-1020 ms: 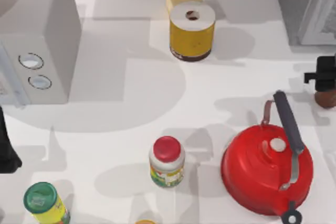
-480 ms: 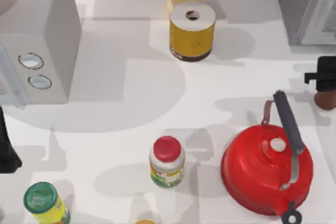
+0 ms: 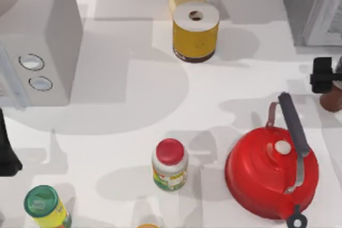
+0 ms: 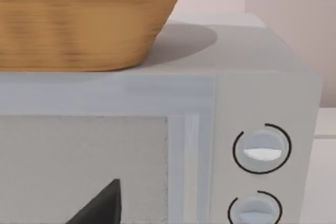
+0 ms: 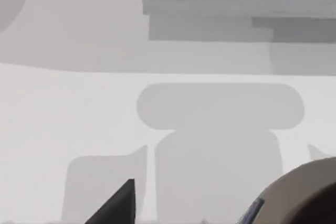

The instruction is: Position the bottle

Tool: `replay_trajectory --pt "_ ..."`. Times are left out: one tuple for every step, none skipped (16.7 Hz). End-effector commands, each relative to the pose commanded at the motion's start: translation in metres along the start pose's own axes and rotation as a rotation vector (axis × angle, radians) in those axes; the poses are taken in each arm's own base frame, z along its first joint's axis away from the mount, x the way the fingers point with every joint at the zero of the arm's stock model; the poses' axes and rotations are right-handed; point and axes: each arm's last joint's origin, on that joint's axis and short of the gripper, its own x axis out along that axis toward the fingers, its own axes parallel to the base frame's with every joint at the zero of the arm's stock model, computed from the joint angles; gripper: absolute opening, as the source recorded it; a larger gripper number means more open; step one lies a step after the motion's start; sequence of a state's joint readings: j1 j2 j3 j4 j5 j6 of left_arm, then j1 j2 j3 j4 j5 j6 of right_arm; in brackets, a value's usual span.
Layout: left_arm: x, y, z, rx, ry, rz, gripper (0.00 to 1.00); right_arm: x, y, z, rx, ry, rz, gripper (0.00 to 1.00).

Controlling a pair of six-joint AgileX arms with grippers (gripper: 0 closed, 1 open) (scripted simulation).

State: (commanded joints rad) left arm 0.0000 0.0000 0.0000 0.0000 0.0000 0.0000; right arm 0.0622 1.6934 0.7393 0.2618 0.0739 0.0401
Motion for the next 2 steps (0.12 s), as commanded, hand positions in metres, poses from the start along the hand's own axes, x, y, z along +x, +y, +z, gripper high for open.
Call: replay_trajectory --pt "0.0 0.0 0.0 0.0 0.0 0.0 1.0 0.0 0.0 0.0 0.0 0.0 0.0 1.0" --pt "0.0 0.0 0.0 0.0 0.0 0.0 1.0 0.0 0.0 0.0 0.0 0.0 0.0 1.0"
